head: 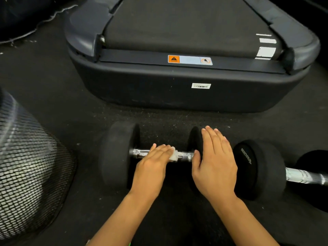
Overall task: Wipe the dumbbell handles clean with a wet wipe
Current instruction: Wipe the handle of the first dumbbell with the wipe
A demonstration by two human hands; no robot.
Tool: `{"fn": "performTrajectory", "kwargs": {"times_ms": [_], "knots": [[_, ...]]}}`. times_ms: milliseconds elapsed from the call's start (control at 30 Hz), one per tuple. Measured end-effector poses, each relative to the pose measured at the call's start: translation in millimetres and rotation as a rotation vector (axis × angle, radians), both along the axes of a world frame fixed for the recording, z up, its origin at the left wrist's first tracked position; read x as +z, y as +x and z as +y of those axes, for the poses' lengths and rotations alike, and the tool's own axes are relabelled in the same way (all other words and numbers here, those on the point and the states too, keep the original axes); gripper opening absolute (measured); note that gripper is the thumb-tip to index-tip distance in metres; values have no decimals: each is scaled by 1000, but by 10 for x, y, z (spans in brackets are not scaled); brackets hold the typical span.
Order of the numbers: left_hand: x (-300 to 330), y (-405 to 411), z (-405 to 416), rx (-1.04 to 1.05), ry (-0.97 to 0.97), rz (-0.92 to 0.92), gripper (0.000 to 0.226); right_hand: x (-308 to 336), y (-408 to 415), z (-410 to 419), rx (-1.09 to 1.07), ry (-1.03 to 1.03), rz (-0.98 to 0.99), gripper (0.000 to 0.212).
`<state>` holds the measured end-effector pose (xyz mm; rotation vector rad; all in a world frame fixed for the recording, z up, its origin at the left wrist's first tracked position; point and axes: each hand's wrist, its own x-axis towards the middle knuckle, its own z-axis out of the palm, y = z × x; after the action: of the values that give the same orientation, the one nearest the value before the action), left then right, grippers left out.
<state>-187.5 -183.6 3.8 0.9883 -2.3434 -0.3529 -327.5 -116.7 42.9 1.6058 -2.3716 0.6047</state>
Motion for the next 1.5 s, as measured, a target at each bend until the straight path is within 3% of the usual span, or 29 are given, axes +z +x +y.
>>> {"fn": "performTrajectory", "kwargs": {"times_ms": [400,533,833,1033,1133,1333,1500], "knots": [[-78,96,10,-59,-108,-4,46,9,2,17,-1,-6,-6,53],[-84,151,82,24,-68,-50,57,14,7,15,2,5,-15,54],[-19,-69,54,-61,-23,-66,38,-1,20,30,-14,11,-3,54],[92,-19,-6,26,106,-86,49,15,2,20,-3,14,-1,55],[105,-56,-28,-33,73,-106,46,8,5,27,-6,12,-4,54],[152,22,0,141,151,-140,42,25,8,32,-3,10,-9,54],[81,-59,-9,29,98,-124,47,2,6,34,-5,-6,-5,53]]}}
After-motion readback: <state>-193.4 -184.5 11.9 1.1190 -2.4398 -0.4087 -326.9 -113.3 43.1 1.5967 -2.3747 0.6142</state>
